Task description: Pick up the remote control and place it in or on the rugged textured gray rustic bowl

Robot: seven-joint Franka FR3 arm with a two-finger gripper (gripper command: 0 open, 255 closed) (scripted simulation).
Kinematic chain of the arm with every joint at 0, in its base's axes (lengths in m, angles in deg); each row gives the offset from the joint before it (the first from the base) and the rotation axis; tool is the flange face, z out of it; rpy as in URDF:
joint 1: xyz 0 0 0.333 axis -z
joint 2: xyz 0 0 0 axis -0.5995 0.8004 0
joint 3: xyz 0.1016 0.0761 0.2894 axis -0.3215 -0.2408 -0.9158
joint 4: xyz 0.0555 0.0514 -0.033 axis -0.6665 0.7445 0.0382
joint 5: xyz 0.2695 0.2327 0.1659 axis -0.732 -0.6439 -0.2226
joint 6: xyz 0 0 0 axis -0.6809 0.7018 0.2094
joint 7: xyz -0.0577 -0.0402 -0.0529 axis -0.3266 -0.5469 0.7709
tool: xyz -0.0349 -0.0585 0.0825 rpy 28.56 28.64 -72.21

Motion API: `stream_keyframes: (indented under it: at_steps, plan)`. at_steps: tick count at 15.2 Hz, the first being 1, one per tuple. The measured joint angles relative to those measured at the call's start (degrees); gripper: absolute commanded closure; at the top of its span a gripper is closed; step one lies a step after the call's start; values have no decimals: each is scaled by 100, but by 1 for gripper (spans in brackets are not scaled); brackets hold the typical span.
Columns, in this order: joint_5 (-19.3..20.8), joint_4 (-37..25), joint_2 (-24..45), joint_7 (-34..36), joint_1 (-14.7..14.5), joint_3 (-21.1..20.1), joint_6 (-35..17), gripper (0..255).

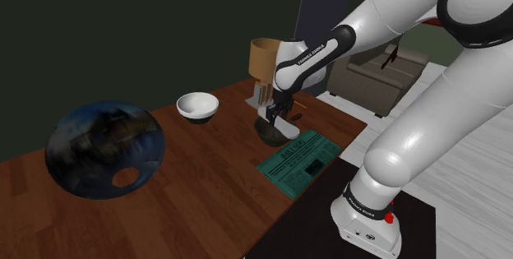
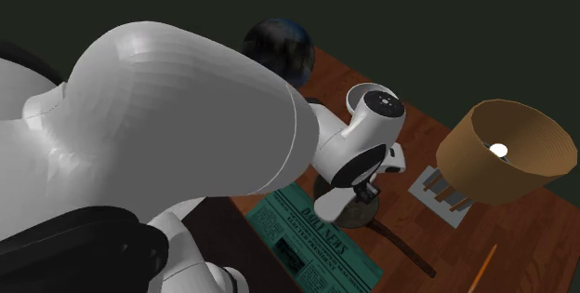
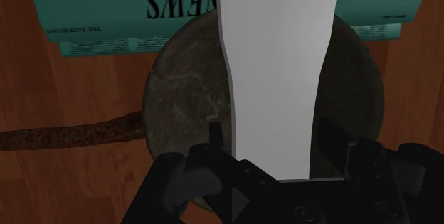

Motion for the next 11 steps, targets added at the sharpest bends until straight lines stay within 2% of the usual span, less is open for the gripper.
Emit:
stream_keyframes:
  at_steps: [7,8,11]
  plan:
    - [3,54,176,7,0,0,-232,255]
    - [3,54,177,7,0,0,-233,0]
    - [3,53,177,7,0,0,-235,0]
